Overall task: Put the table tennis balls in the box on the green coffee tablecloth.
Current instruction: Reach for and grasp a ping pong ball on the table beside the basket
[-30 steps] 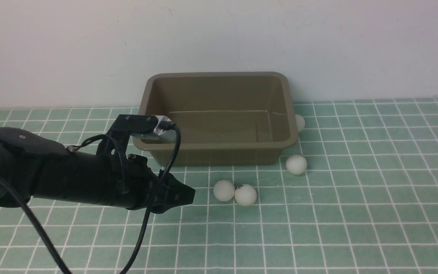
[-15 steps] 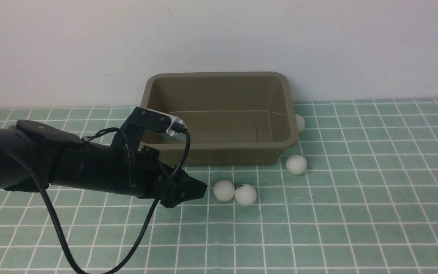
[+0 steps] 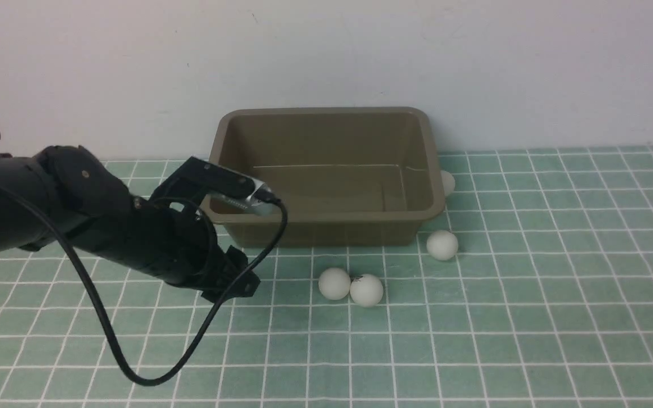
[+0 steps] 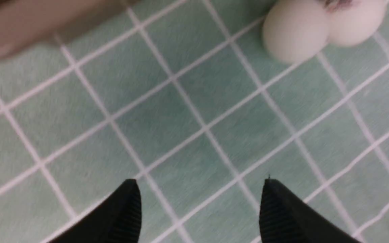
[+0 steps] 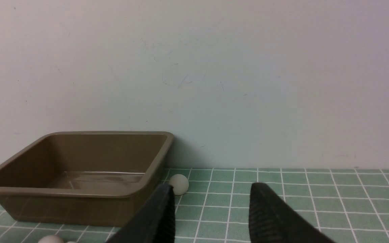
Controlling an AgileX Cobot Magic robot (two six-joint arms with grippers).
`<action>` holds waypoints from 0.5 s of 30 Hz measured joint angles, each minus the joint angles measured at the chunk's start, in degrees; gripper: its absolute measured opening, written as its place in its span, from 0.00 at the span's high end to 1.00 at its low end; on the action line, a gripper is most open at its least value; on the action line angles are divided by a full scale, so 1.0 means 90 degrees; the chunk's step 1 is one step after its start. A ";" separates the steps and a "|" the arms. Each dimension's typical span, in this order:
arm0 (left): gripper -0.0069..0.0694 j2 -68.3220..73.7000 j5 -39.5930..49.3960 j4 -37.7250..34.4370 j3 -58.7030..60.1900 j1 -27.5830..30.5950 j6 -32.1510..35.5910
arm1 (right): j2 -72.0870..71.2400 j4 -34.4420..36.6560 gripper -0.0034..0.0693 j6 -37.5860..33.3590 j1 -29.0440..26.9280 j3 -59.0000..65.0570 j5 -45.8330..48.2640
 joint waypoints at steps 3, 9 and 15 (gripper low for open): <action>0.37 0.0000 0.0159 0.0030 -0.0425 -0.0427 -0.0108 | 0.0000 0.0000 0.56 0.0000 0.0000 0.0000 0.0000; 0.37 0.0011 -0.0115 0.0111 -0.0664 -0.1430 -0.0117 | 0.0000 0.0000 0.56 0.0000 0.0000 0.0000 0.0000; 0.37 0.0246 -0.0620 0.0141 -0.0664 -0.1546 -0.0309 | 0.0000 0.0000 0.56 0.0000 0.0000 0.0000 0.0000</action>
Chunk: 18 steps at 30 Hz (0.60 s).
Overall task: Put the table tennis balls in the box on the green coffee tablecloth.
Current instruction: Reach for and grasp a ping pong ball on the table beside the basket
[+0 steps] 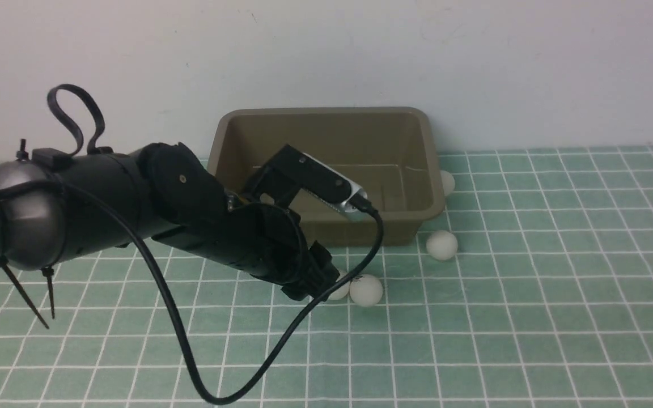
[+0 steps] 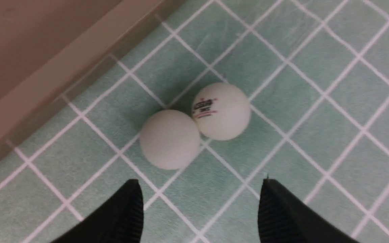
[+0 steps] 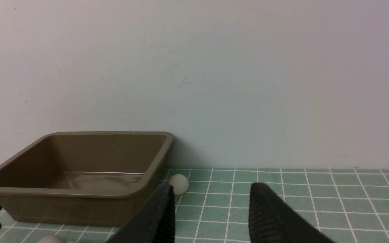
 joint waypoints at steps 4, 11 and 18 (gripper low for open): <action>0.37 0.0294 -0.0239 0.0007 -0.0002 -0.0002 -0.0007 | 0.0000 0.0000 0.56 0.0000 0.0000 0.0000 0.0000; 0.37 0.0752 -0.0532 -0.0001 -0.0027 -0.0002 0.0311 | 0.0000 0.0000 0.56 0.0000 0.0000 0.0000 0.0000; 0.27 0.1036 -0.0778 -0.0295 -0.0055 -0.0002 0.0943 | 0.0000 0.0000 0.56 0.0000 0.0000 0.0000 0.0000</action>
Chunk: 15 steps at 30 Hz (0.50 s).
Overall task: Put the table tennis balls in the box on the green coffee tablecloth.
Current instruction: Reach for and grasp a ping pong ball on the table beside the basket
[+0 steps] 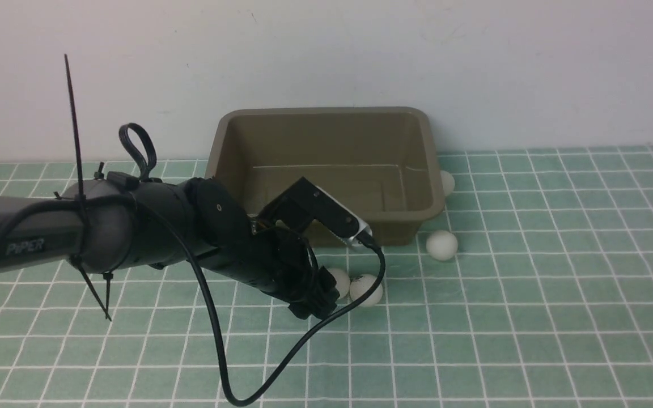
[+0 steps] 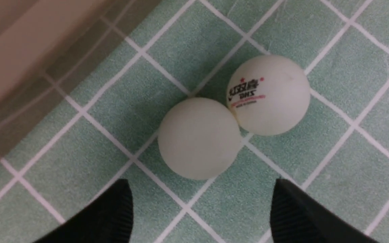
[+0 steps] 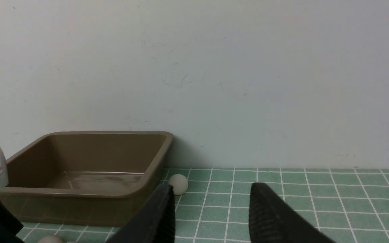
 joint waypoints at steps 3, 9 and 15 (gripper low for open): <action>0.23 0.0073 -0.0023 -0.0167 0.0000 0.0000 0.0170 | 0.0000 0.0000 0.56 0.0000 0.0000 0.0000 0.0000; 0.23 0.0211 -0.0244 -0.0614 -0.0062 -0.0005 0.0774 | 0.0000 0.0000 0.56 0.0000 0.0000 0.0000 0.0000; 0.22 0.0438 -0.0486 -0.1025 -0.0062 -0.0005 0.1452 | 0.0000 0.0000 0.56 0.0000 0.0000 0.0000 0.0000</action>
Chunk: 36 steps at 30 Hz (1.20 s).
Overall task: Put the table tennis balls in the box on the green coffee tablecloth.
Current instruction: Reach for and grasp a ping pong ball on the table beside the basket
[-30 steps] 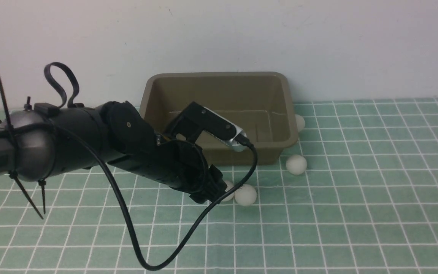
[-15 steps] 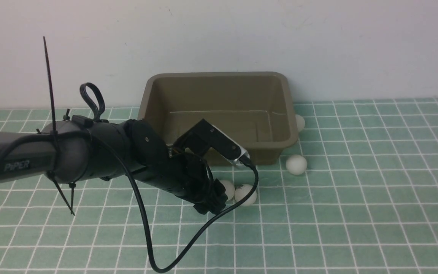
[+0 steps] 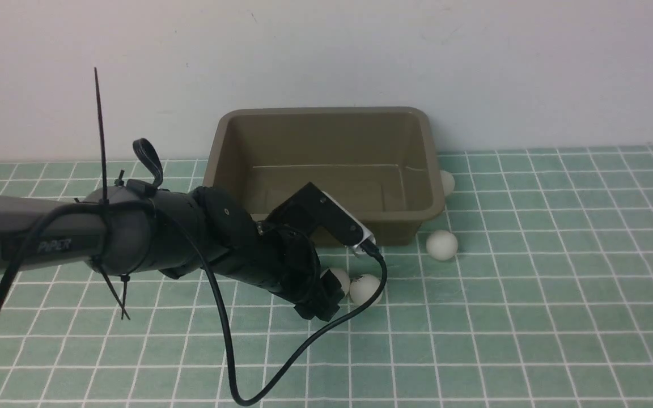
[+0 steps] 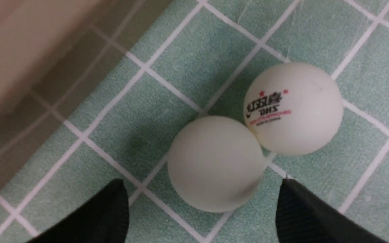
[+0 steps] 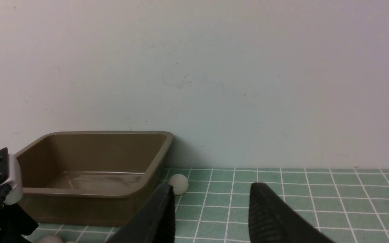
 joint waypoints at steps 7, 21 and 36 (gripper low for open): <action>0.23 0.0155 -0.0176 -0.0611 0.0000 0.0000 0.0755 | 0.0000 0.0000 0.56 0.0000 0.0000 0.0000 0.0000; 0.90 0.0124 -0.0131 -0.1006 -0.0005 0.0000 0.1551 | 0.0000 0.0000 0.56 0.0000 0.0000 0.0000 0.0000; 0.76 -0.0549 0.0933 -0.1116 -0.0005 0.0000 0.1582 | 0.0000 0.0000 0.56 0.0000 0.0000 0.0000 0.0000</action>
